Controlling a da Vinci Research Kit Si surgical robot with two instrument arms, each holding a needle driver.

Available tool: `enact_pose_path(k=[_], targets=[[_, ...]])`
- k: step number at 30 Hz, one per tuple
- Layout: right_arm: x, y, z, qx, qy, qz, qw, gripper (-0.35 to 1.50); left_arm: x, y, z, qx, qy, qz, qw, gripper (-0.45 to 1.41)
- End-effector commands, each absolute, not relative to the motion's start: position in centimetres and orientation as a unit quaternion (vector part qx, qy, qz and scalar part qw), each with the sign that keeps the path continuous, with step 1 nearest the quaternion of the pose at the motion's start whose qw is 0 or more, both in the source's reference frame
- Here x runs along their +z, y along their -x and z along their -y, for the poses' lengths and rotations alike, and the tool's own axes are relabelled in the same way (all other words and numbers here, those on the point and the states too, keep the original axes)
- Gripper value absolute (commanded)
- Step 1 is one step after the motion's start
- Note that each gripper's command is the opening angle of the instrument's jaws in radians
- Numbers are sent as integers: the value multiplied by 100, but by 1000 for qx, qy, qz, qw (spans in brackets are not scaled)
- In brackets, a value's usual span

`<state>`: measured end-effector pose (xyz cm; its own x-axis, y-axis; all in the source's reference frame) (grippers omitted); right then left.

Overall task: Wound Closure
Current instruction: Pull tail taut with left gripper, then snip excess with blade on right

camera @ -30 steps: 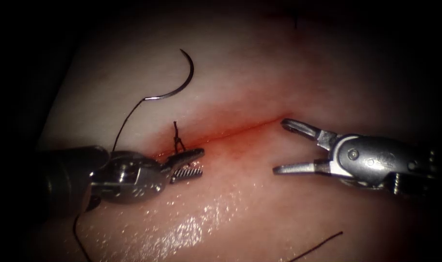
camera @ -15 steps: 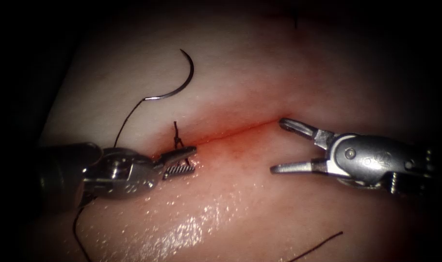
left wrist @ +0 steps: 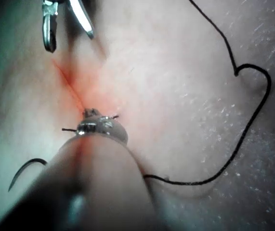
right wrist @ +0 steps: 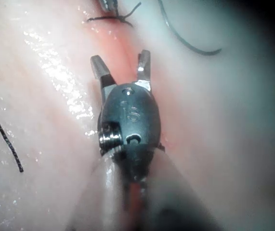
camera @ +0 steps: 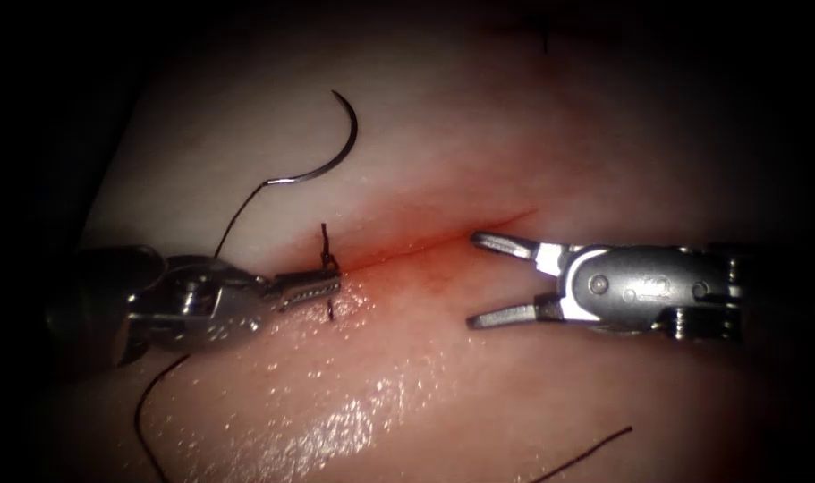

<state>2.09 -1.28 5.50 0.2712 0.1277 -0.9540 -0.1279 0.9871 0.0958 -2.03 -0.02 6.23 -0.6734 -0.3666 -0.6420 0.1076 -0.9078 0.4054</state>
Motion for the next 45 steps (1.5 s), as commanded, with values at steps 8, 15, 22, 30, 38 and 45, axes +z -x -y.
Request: enact_pose_path(k=[8,15,22,30,38,45], targets=[[598,-283,130,35,9,-654,756,136,633,197,-5,-869,-446,152,151,-45],[603,-319,137,19,12,-659,752,136,639,194,-3,-863,-458,148,152,-45],[599,-325,126,27,14,-654,755,138,639,194,-1,-862,-461,140,157,-45],[599,-340,130,35,13,-653,757,138,637,194,-1,-863,-462,136,155,-45],[598,-353,132,35,13,-654,755,138,633,194,-1,-863,-462,133,151,-45],[601,-364,130,36,15,-654,756,138,628,195,0,-863,-465,130,148,-45]])
